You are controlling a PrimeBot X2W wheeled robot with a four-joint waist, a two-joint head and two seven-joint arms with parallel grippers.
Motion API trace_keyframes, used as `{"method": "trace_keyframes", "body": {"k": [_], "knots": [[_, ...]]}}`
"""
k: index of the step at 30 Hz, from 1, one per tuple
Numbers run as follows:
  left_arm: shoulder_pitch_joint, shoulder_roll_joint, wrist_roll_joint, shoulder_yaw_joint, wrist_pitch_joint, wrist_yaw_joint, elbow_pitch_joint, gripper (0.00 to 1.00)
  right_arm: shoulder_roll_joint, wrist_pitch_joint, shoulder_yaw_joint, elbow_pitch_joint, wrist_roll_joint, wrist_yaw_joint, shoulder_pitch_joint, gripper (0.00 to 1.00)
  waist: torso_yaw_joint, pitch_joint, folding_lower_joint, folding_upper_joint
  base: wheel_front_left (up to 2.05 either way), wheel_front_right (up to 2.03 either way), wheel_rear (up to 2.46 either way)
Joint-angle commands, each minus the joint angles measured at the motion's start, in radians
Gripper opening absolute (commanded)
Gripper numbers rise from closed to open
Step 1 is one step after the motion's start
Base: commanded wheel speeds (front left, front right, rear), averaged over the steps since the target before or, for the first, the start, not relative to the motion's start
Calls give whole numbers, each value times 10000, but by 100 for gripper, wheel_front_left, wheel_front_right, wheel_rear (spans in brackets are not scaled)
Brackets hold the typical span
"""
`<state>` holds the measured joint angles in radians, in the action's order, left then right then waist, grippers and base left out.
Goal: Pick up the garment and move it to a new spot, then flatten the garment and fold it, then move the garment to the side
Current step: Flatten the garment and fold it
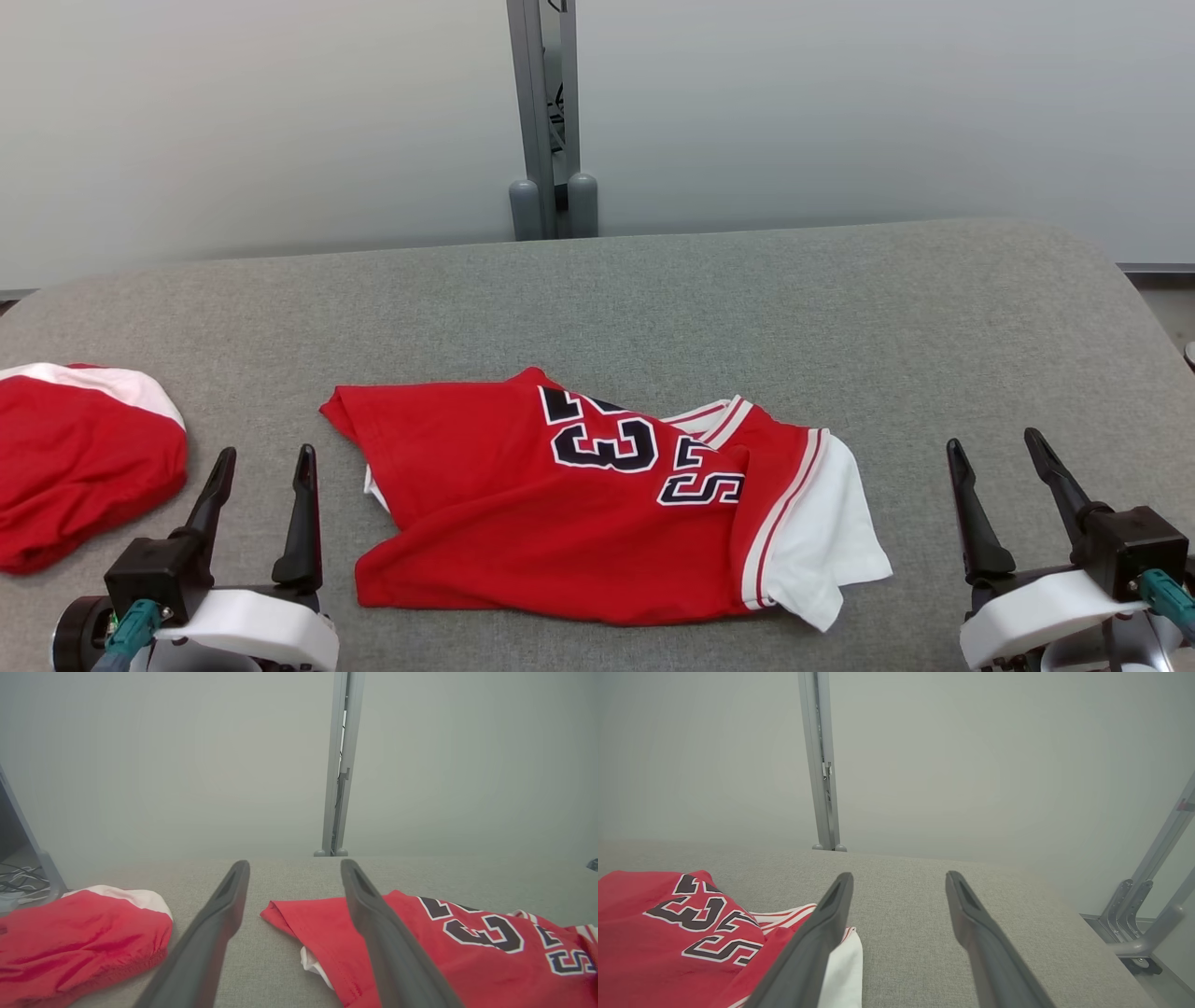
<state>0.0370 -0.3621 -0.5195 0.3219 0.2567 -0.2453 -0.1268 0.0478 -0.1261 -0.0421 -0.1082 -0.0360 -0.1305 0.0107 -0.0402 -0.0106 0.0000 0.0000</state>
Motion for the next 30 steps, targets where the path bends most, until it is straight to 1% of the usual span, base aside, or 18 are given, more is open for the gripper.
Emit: {"method": "trace_keyframes", "body": {"k": [1, 9, 19, 27, 30], "knots": [[112, 91, 89, -169, 63, 127, -111, 100, 59, 15, 23, 65, -65, -6, -84, 100, -5, -5, 0, 0, 0, 0, 0], [-114, 402, 512, -608, 81, 339, -136, 100, 59, 47, 22, 107, -49, -6, -94, 100, -21, -18, 0, 0, 0, 0, 0], [-255, 678, 873, -850, 85, 486, -175, 100, 58, 46, 10, 113, -54, -6, -60, 100, 35, -15, 0, 0, 0, 0, 0], [-169, 748, 1049, -848, 84, 589, -402, 100, 59, 68, 43, 97, -46, -6, 40, 100, 58, 15, 0, 0, 0, 0, 0], [-226, 801, 913, -715, -7, 711, -698, 100, 59, 76, 69, 85, -56, -6, 47, 100, 38, 44, 0, 0, 0, 0, 0]]}}
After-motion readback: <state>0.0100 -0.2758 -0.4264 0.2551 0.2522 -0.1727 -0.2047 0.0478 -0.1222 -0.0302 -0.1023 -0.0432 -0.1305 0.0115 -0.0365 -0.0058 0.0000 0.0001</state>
